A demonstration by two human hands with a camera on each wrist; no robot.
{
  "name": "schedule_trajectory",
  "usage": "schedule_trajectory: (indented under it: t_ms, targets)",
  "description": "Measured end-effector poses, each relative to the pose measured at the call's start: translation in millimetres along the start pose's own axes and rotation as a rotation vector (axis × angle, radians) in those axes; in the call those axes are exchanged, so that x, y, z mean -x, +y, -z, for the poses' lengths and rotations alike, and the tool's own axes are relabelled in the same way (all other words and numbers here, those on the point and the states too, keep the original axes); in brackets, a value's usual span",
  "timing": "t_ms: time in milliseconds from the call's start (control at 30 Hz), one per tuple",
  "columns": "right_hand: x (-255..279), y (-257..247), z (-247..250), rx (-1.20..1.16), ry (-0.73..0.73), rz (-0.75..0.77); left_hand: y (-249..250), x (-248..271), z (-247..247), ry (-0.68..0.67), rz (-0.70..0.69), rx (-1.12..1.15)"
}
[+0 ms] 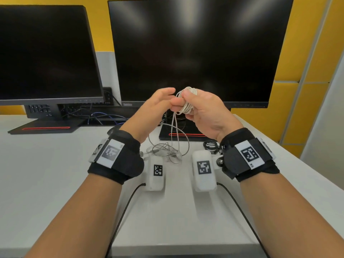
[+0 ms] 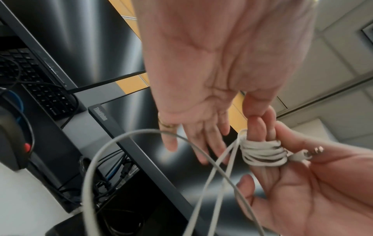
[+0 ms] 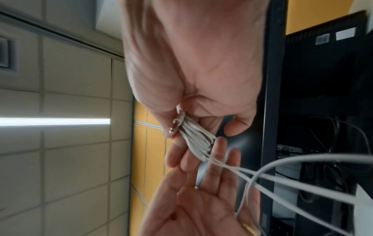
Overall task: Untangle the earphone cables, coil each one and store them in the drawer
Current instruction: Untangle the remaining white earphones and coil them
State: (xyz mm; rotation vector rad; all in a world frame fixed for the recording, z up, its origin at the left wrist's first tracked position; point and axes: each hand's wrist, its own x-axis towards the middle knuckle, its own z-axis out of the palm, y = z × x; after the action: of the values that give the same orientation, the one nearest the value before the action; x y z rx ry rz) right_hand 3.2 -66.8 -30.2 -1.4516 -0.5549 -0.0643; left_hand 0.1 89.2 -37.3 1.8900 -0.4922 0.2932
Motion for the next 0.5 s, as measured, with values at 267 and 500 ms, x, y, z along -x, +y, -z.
schedule_trajectory:
  t_ms: [267, 500]
  targets:
    - [-5.8, 0.2, 3.4, -0.264, 0.077, 0.121, 1.4, 7.8, -2.3, -0.250, 0.080, -0.077]
    - [-9.1, 13.4, 4.0, 0.542, 0.162, 0.210, 1.9, 8.1, 1.0, -0.207, -0.084, 0.015]
